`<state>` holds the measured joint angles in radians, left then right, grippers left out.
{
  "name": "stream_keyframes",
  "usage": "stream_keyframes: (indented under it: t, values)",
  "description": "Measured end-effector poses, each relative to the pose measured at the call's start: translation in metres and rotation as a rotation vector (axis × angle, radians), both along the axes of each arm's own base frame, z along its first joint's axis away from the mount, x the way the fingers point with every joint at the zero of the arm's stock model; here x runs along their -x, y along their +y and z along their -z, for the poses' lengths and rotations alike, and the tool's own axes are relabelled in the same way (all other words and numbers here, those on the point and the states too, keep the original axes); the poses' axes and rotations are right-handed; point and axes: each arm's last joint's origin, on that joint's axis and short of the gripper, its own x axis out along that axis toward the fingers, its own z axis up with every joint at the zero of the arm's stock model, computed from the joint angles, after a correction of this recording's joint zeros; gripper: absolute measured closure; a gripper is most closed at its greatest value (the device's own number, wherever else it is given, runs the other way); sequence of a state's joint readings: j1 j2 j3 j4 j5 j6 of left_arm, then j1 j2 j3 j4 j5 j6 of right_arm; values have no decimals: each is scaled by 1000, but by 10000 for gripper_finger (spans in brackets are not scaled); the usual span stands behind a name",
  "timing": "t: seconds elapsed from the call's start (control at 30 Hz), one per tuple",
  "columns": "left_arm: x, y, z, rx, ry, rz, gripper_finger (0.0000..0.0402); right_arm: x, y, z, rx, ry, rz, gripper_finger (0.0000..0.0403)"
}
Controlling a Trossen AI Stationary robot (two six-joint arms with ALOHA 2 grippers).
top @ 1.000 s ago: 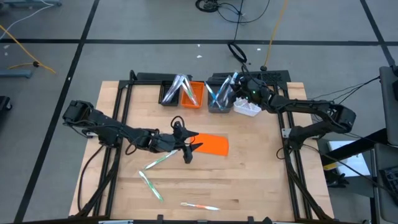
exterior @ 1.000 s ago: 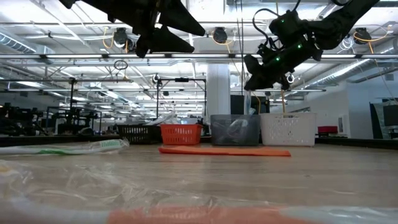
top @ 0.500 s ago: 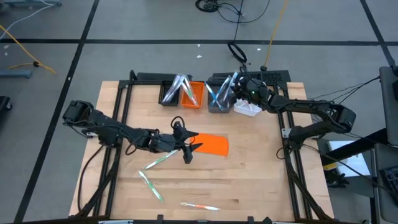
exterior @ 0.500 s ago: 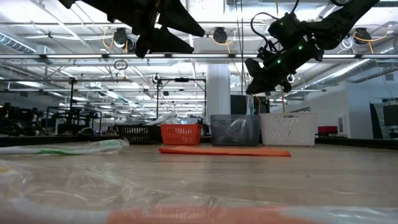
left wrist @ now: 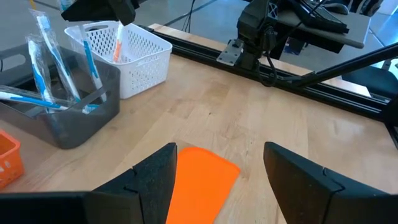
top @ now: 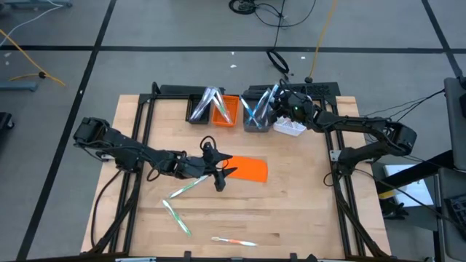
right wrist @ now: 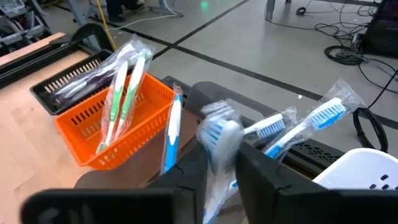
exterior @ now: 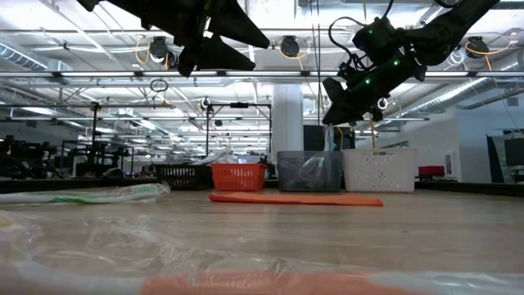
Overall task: Pick & Place Toothbrushes
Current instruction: Put the blue toothbrush into the black transparent bin, then put the green toothbrush into the orange bin
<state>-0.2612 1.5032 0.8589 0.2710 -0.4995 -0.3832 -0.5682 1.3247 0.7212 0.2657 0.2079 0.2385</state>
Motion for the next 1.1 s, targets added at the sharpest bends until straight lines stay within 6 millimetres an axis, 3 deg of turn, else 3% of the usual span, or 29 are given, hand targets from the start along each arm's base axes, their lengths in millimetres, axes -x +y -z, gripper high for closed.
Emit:
stream_keyframes:
  t: [0.33,0.47,0.73,1.1]
  values:
    - [0,0,0,0,0,0,162,0,0,0,-1,1,-1,207]
    - [0,0,0,0,2,-1,163,0,0,1,-6,9,-1,174]
    - [4,0,8,-3,84,-4,162,-3,8,5,-35,-14,-26,167]
    - [25,-11,33,53,363,-13,163,-15,44,16,-104,-130,-288,171]
